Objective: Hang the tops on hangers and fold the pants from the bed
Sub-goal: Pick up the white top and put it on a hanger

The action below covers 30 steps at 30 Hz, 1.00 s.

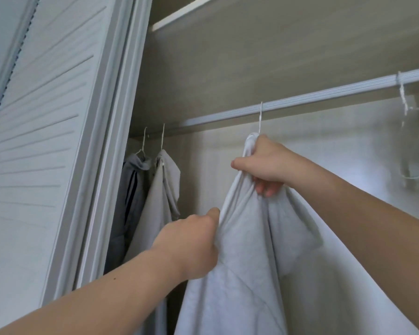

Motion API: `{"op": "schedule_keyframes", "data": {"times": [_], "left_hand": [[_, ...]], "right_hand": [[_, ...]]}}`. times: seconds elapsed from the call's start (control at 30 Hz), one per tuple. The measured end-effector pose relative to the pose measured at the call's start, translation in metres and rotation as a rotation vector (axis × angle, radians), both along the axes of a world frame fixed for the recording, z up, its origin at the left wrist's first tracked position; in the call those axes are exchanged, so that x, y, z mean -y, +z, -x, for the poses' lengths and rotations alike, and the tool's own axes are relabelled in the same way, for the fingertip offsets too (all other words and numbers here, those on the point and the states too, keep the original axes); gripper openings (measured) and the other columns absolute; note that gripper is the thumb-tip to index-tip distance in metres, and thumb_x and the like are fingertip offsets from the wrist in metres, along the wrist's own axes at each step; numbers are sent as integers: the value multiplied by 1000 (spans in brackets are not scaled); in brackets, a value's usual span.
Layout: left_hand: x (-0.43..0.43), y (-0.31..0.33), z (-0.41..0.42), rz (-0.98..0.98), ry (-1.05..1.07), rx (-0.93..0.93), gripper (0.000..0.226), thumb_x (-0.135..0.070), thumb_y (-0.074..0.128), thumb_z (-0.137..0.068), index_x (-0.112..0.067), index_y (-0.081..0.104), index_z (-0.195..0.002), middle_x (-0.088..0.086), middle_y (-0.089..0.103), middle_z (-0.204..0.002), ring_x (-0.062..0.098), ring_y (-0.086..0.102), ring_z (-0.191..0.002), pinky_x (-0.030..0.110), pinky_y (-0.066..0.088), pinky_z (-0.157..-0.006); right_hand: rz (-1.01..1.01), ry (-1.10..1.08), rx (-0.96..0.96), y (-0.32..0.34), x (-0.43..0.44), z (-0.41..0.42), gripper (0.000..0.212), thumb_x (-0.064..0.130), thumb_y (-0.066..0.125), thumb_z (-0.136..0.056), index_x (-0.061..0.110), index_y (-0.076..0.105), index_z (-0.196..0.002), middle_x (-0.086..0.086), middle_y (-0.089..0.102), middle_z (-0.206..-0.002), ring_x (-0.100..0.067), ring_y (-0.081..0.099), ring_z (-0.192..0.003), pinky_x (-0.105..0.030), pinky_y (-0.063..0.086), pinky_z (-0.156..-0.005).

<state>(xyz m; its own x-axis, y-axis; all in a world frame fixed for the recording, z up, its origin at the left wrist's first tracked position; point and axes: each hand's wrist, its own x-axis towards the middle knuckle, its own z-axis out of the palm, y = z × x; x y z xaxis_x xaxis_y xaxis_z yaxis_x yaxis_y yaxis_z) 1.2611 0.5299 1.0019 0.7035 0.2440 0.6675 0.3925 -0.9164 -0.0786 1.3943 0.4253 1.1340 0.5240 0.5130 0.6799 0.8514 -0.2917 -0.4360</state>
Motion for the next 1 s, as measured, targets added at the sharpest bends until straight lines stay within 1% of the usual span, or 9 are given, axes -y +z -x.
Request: {"op": "schedule_keyframes", "data": {"times": [0.1, 0.2, 0.27, 0.4, 0.57, 0.67, 0.7, 0.87, 1.0], "left_hand": [[0, 0, 6, 2, 37, -18, 24, -19, 50, -90, -26, 27, -95, -4, 49, -81, 23, 53, -71, 33, 30, -53], [-2, 0, 14, 5, 83, -45, 30, -17, 50, -89, -26, 22, -92, -3, 48, -80, 19, 48, -66, 32, 29, -50], [-5, 1, 17, -2, 117, -61, 31, -14, 51, -88, -25, 23, -91, -2, 48, -80, 19, 47, -63, 32, 29, -49], [-11, 3, 22, 16, 156, -77, 30, -10, 53, -87, -24, 29, -99, -1, 51, -83, 24, 54, -69, 34, 36, -54], [-16, 5, 29, 13, 220, -82, 38, -12, 52, -89, -26, 29, -115, -2, 49, -84, 21, 52, -69, 35, 38, -57], [-20, 7, 32, 27, 255, -87, 31, -8, 51, -86, -23, 31, -105, 0, 52, -84, 25, 55, -71, 34, 37, -55], [-21, 8, 33, 33, 265, -86, 31, -8, 51, -86, -22, 33, -107, 1, 53, -85, 26, 55, -72, 35, 38, -56], [-31, 8, 37, 80, 323, -95, 51, -6, 50, -86, -22, 35, -132, 3, 58, -97, 27, 60, -82, 39, 51, -65], [-43, 7, 38, 151, 363, -108, 42, -4, 50, -89, -18, 41, -128, 5, 59, -100, 26, 63, -83, 45, 59, -77]], "right_hand": [[-30, 55, -12, -4, -8, 4, 44, 23, 59, -87, -2, 44, -120, -22, 67, -58, -37, 71, -54, -50, 59, -46], [-44, 145, -29, -4, -19, 3, 32, 15, 57, -90, -13, 52, -105, -30, 67, -64, -40, 72, -58, -57, 61, -58], [-56, 206, -46, -4, -27, 0, 27, 12, 56, -90, -13, 56, -101, -33, 68, -68, -43, 72, -61, -59, 61, -62], [-62, 290, -54, -4, -46, -5, 18, 9, 50, -91, -4, 55, -102, -30, 69, -70, -42, 72, -61, -55, 62, -62], [-72, 356, -52, 0, -73, -16, 25, 7, 44, -91, 5, 57, -113, -29, 71, -78, -42, 72, -60, -57, 61, -67], [-71, 371, -42, 4, -91, -19, 29, 4, 40, -92, 8, 59, -114, -25, 71, -81, -40, 71, -56, -54, 61, -61], [-67, 382, -46, 5, -98, -19, 29, 2, 40, -92, 9, 60, -113, -25, 71, -80, -40, 71, -55, -53, 61, -59], [-32, 476, -131, 4, -136, -16, 26, 5, 46, -99, 4, 56, -122, -31, 70, -99, -47, 72, -73, -59, 60, -70], [-26, 508, -180, 2, -165, -13, 25, 4, 46, -101, 1, 53, -125, -33, 67, -104, -50, 71, -78, -61, 59, -70]]}}
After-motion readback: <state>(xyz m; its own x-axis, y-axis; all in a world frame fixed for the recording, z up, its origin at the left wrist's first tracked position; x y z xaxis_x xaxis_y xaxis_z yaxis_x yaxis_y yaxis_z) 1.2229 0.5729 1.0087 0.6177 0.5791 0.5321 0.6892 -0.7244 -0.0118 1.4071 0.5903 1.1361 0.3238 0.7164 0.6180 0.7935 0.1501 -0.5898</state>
